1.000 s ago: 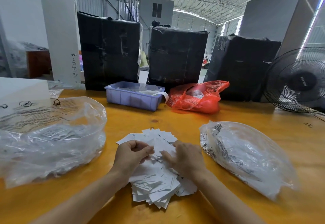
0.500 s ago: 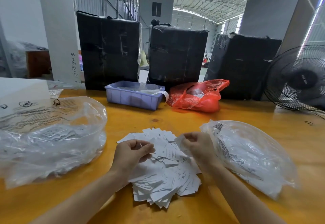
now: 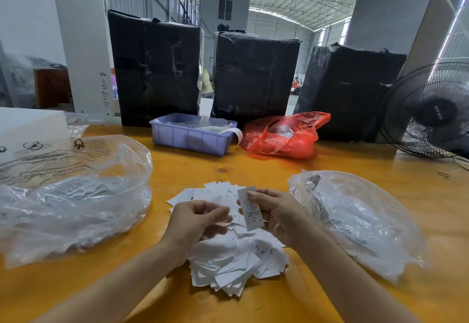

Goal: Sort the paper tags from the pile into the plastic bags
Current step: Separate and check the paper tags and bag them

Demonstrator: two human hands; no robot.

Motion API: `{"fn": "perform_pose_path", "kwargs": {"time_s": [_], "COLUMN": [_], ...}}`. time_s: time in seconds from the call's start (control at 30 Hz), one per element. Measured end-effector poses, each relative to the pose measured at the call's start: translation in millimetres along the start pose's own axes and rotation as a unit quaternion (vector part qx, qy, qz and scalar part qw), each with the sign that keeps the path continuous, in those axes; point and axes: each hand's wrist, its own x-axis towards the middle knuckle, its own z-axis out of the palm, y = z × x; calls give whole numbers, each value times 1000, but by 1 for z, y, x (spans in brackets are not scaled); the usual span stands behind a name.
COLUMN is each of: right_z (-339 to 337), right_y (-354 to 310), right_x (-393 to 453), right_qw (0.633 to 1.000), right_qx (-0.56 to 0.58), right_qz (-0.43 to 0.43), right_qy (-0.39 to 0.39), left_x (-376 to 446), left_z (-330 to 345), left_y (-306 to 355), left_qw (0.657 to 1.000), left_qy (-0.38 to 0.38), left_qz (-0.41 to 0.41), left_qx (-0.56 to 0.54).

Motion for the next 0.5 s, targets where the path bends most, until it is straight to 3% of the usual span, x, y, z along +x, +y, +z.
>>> {"fn": "perform_pose_path", "kwargs": {"time_s": [0.17, 0.37, 0.5], "right_z": [2, 2, 6], "right_y": [-2, -9, -11], "right_x": [-1, -5, -8], "right_qw": [998, 1000, 997], "right_qx": [-23, -17, -67], "right_qz": [-9, -16, -28], "right_qy": [54, -2, 31], "left_x": [0, 1, -1], "left_z": [1, 2, 3], "left_y": [0, -3, 0], "left_qw": [1000, 1000, 1000], "left_qy": [-6, -7, -14], "left_qz": [14, 5, -5], "left_qx": [20, 27, 19]}}
